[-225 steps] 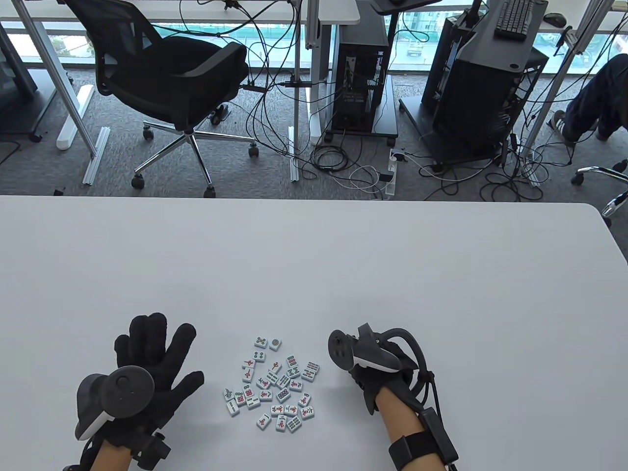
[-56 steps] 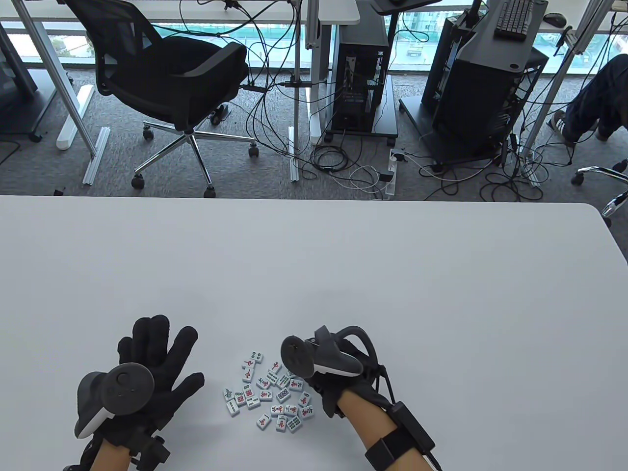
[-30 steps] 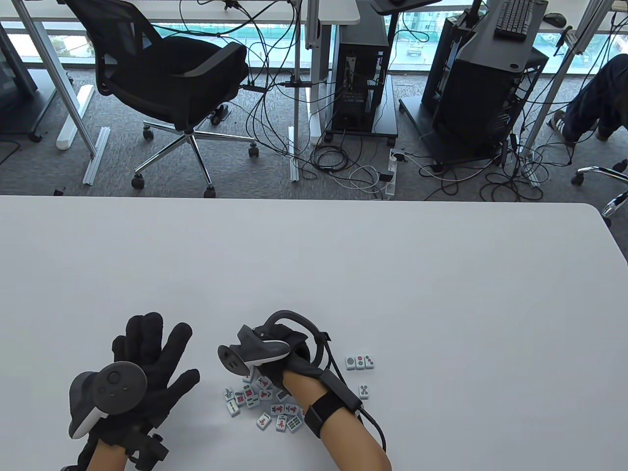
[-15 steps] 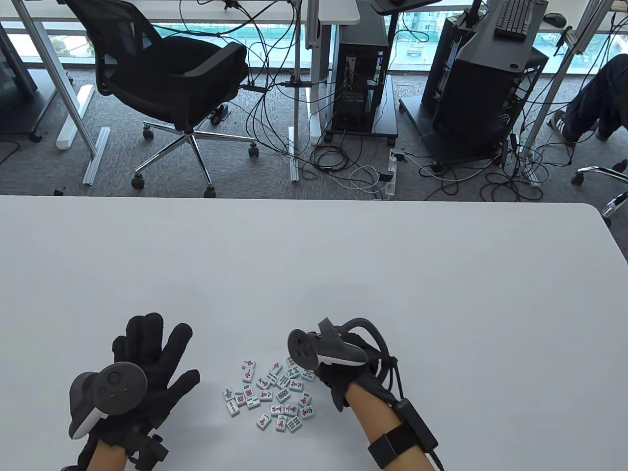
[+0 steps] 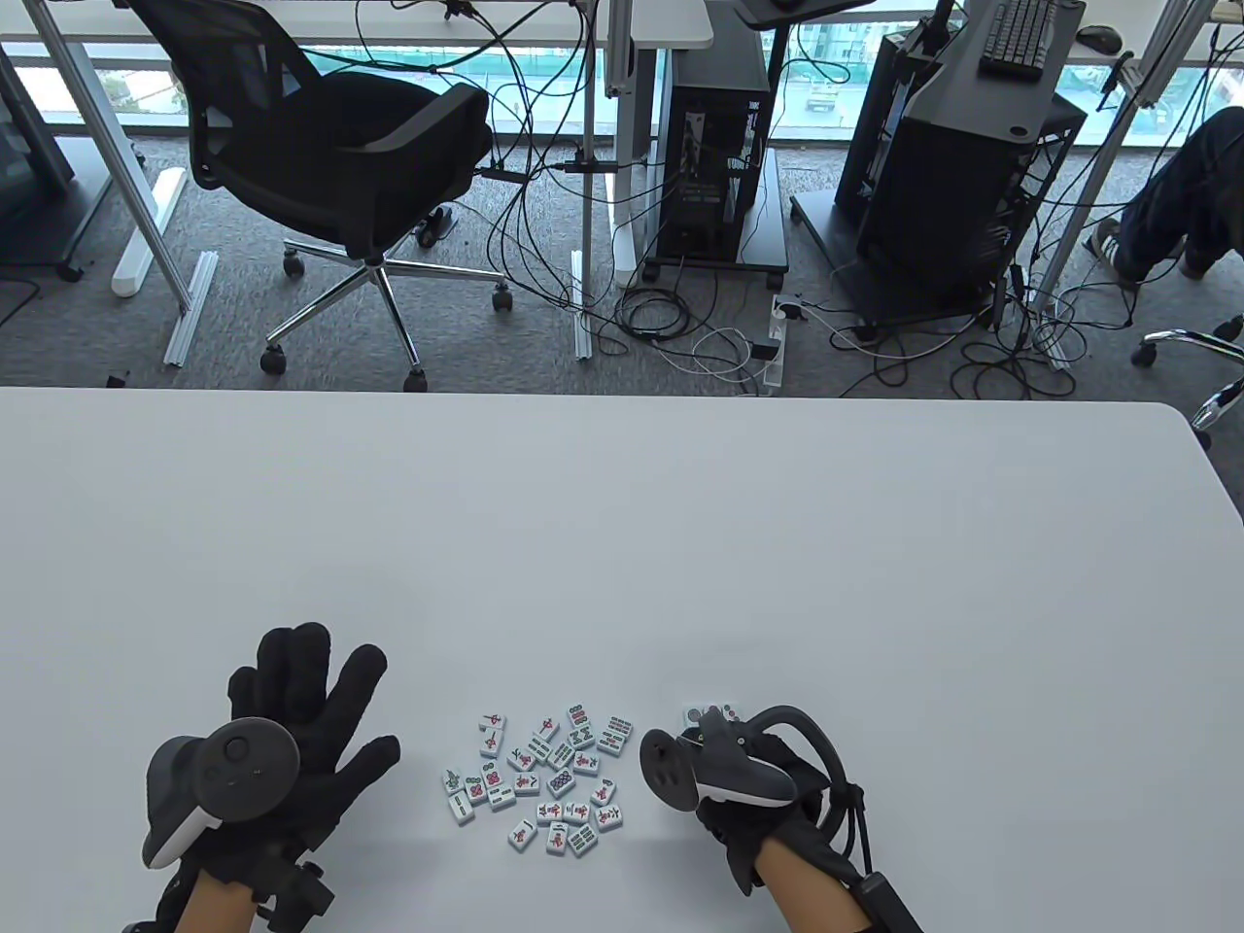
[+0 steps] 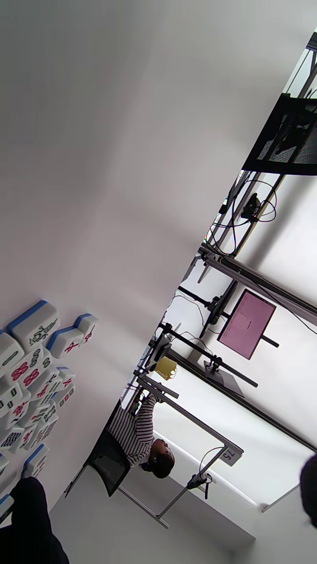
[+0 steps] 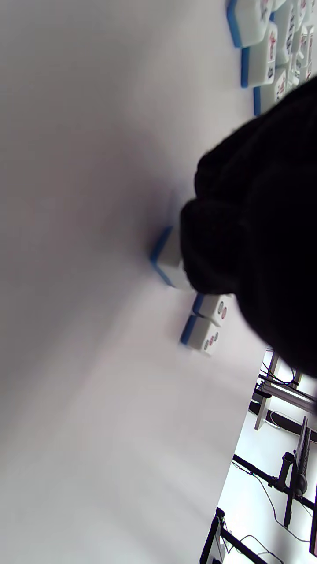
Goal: Mahjong suit sorting
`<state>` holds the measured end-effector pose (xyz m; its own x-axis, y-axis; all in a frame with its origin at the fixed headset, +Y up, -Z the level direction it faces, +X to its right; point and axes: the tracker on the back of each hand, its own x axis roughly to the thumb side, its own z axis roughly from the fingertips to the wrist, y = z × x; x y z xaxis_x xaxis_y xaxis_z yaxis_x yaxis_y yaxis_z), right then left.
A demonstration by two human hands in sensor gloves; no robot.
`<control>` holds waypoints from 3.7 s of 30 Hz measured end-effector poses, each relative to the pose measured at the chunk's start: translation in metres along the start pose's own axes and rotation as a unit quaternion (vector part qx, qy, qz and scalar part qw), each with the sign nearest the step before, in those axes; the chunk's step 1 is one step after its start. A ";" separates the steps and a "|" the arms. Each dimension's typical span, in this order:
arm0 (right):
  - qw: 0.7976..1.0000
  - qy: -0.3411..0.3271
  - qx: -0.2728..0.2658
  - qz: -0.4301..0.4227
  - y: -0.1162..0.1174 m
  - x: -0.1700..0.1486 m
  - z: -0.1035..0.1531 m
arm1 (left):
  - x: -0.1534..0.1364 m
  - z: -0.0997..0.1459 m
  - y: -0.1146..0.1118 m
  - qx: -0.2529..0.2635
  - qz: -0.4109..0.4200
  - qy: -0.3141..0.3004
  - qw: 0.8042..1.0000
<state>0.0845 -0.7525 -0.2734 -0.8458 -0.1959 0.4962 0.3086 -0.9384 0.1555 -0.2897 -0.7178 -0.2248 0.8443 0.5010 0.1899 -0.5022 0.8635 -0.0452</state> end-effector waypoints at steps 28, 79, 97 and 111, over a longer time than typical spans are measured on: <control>0.995 -0.021 -0.081 -0.047 -0.055 0.032 -0.034 | 0.000 0.000 0.000 -0.001 0.003 -0.001 1.000; 0.995 -0.022 -0.093 -0.009 -0.042 -0.008 0.010 | 0.004 0.000 -0.003 -0.006 0.000 -0.008 1.000; 1.000 0.002 0.004 -0.020 0.034 -0.016 0.057 | 0.001 -0.001 -0.005 -0.013 -0.002 0.000 1.000; 0.995 0.013 -0.073 -0.072 -0.022 -0.016 0.049 | 0.001 -0.002 -0.004 -0.013 0.004 0.001 1.000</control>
<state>0.1128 -0.7144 -0.2431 -0.8886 -0.0622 0.4545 0.1190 -0.9881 0.0972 -0.2868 -0.7208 -0.2260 0.8401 0.5088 0.1881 -0.5049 0.8602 -0.0720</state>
